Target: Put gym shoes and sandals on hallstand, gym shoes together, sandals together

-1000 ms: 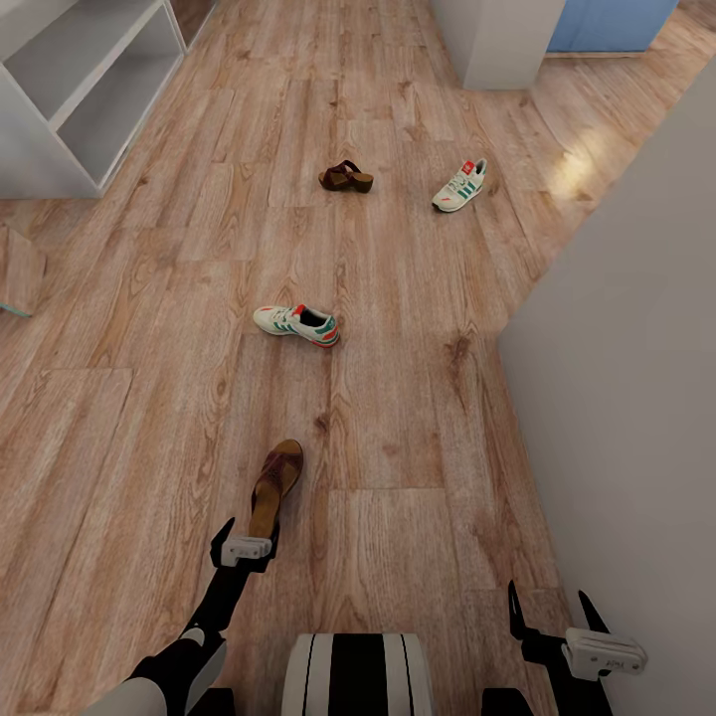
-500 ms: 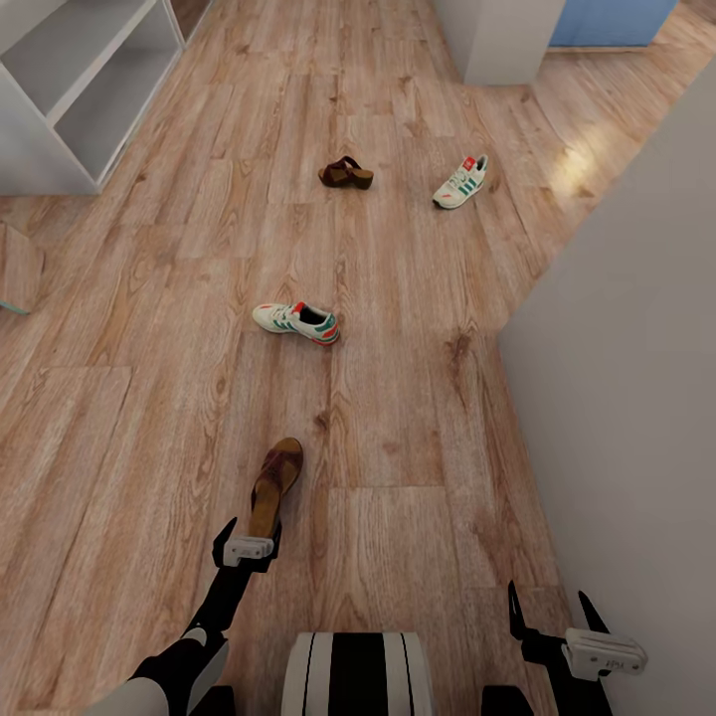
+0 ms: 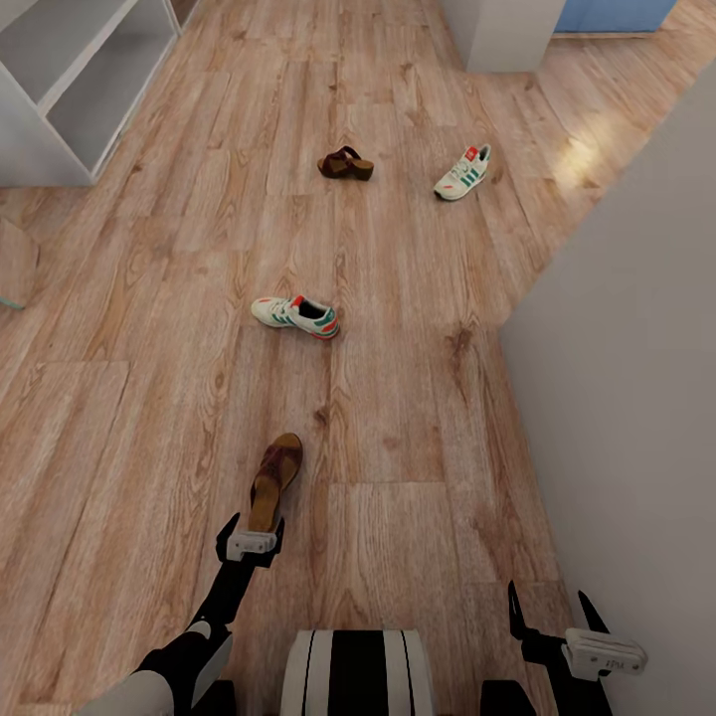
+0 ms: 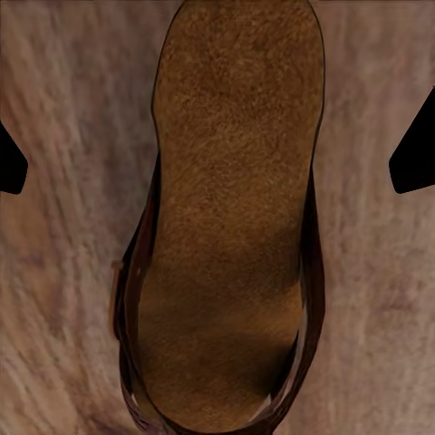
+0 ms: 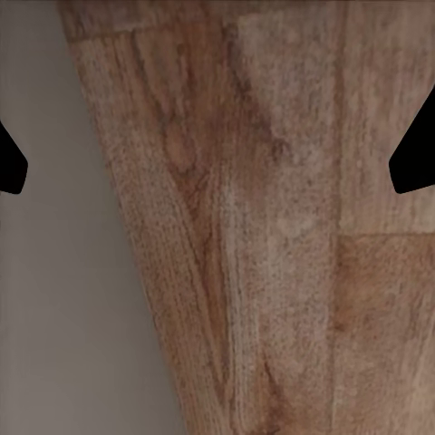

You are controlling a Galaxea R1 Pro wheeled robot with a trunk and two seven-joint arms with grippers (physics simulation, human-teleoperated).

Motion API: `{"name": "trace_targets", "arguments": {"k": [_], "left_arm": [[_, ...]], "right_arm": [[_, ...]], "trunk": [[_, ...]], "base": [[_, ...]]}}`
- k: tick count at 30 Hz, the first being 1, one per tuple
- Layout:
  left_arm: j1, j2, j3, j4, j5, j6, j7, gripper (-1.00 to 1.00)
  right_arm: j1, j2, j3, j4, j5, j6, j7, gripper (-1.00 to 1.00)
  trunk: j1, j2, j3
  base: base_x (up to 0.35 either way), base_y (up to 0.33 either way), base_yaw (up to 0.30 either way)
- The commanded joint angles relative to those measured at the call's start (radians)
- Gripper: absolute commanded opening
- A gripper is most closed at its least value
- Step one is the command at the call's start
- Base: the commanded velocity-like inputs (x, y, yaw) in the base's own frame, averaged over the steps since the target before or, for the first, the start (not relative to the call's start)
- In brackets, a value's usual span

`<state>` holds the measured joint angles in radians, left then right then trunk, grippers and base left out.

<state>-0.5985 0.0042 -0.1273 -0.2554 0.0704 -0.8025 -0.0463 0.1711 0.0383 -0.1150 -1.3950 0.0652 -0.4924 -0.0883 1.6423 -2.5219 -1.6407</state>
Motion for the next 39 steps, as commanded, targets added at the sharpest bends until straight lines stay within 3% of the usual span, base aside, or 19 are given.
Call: {"name": "trace_targets", "arguments": {"k": [1, 15, 39], "left_arm": [[0.000, 0.000, 0.000, 0.000, 0.000, 0.000, 0.000, 1.00], [-0.020, -0.003, 0.000, -0.001, 0.001, 0.059, -0.001, 1.00], [-0.026, 0.007, 0.001, -0.001, 0.003, 0.070, 0.000, 1.00]], "right_arm": [[0.000, 0.000, 0.000, 0.000, 0.000, 0.000, 0.000, 1.00], [-0.001, -0.001, 0.001, 0.001, -0.001, 0.000, -0.001, 1.00], [-0.001, -0.001, 0.000, 0.001, -0.001, 0.000, -0.001, 1.00]], "trunk": [[0.000, 0.000, -0.001], [0.000, 0.000, -0.007], [0.000, 0.000, -0.013]], "base": [[0.000, 0.000, 0.000], [0.000, 0.000, 0.000], [0.000, 0.000, 0.000]]}}
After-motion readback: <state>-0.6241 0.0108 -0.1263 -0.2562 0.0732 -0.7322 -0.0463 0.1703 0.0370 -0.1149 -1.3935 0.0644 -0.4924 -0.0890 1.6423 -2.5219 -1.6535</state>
